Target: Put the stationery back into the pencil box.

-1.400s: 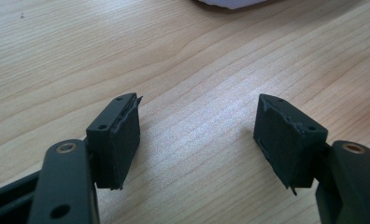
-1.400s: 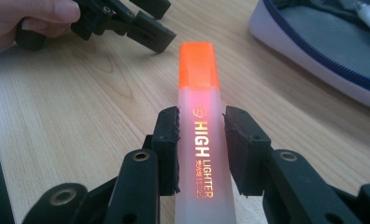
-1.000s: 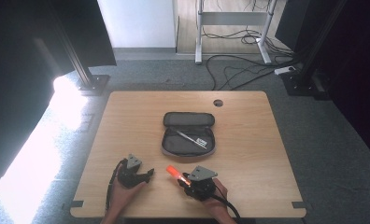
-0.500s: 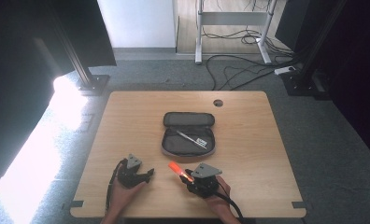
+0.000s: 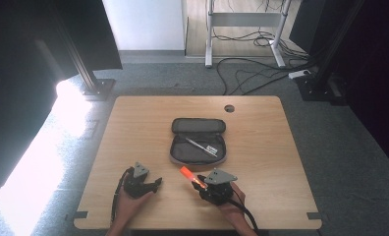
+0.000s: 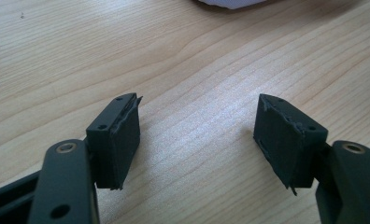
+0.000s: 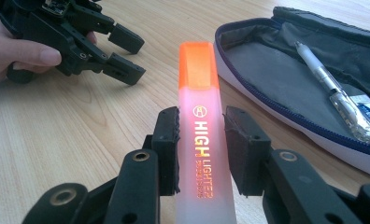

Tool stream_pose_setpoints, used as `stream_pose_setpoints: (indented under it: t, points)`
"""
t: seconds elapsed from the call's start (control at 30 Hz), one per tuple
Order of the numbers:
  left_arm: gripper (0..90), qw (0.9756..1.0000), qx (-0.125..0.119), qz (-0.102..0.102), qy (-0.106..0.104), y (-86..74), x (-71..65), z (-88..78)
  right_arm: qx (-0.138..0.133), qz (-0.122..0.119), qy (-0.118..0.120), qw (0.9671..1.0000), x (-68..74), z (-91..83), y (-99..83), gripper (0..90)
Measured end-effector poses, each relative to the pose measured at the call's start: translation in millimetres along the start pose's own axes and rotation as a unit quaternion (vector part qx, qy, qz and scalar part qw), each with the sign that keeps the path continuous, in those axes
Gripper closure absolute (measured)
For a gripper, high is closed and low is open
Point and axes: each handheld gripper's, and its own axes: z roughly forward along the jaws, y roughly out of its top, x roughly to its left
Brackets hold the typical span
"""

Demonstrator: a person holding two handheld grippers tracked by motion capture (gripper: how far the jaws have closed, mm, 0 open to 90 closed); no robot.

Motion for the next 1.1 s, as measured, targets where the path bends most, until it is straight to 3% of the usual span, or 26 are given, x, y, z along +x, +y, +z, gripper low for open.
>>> stream_pose_setpoints:
  t: [1.1]
  points:
    - [31.8,1.0,0.0,0.0,0.0,0.0,0.0,0.0,-0.023,0.017,-0.006,0.9996,-23.0,-5.8,10.9,66.1]
